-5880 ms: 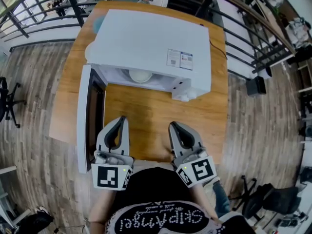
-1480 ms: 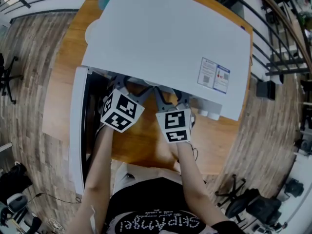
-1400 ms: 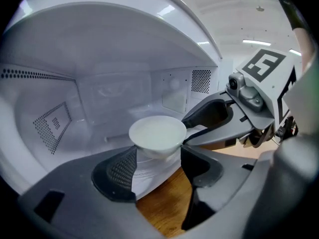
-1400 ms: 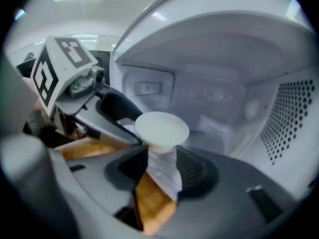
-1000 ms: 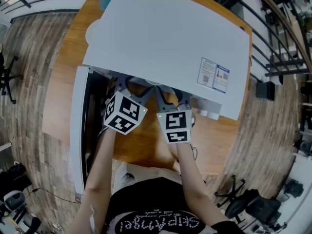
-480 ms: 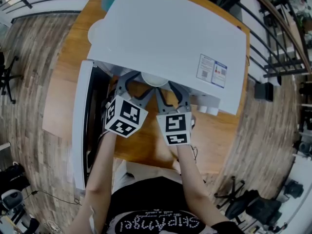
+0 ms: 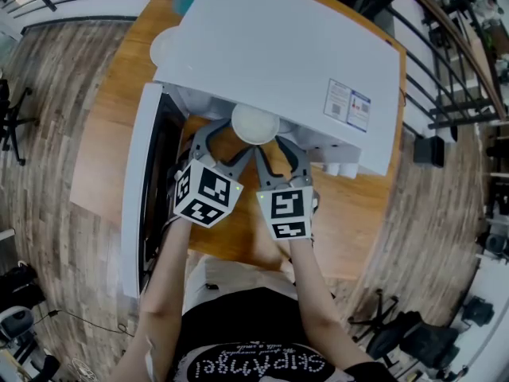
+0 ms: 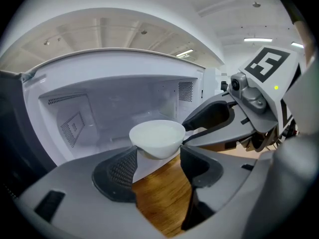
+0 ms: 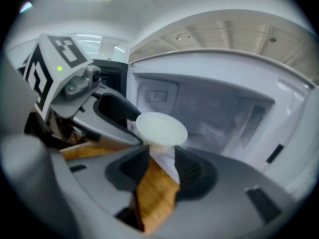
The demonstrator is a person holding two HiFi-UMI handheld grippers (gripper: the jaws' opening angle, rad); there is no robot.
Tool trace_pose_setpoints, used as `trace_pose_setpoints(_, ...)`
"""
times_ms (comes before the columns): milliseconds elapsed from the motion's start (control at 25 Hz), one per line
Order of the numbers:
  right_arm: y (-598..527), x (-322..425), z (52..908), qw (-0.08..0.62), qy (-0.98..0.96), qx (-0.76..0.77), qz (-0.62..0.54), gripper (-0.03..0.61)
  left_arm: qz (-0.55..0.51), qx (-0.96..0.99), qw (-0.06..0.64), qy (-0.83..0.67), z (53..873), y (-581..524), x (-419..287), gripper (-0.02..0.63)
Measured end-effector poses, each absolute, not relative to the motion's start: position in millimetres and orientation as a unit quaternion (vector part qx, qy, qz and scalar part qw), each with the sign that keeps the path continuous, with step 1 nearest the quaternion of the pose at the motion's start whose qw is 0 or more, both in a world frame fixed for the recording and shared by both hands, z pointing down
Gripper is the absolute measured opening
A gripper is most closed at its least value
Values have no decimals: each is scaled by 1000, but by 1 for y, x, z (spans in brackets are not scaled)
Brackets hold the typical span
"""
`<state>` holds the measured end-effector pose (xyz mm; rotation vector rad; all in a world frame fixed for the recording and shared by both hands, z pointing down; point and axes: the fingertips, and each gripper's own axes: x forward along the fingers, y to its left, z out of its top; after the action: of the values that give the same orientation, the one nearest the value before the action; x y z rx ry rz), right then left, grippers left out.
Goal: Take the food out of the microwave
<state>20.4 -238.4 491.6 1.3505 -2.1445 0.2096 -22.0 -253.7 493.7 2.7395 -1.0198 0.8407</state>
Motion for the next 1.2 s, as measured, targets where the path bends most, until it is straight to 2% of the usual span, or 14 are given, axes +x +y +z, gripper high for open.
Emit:
trace_pose_setpoints(520, -204, 15, 491, 292, -804, 512, 79, 173, 274, 900, 43, -336, 492, -220, -27, 296)
trace_pose_setpoints(1000, -140, 17, 540, 316, -807, 485, 113, 167, 303, 887, 71, -341, 542, -151, -25, 296)
trace_pose_setpoints(1200, -112, 20, 557, 326, -809, 475, 113, 132, 308, 883, 77, -346, 559, -120, -19, 296)
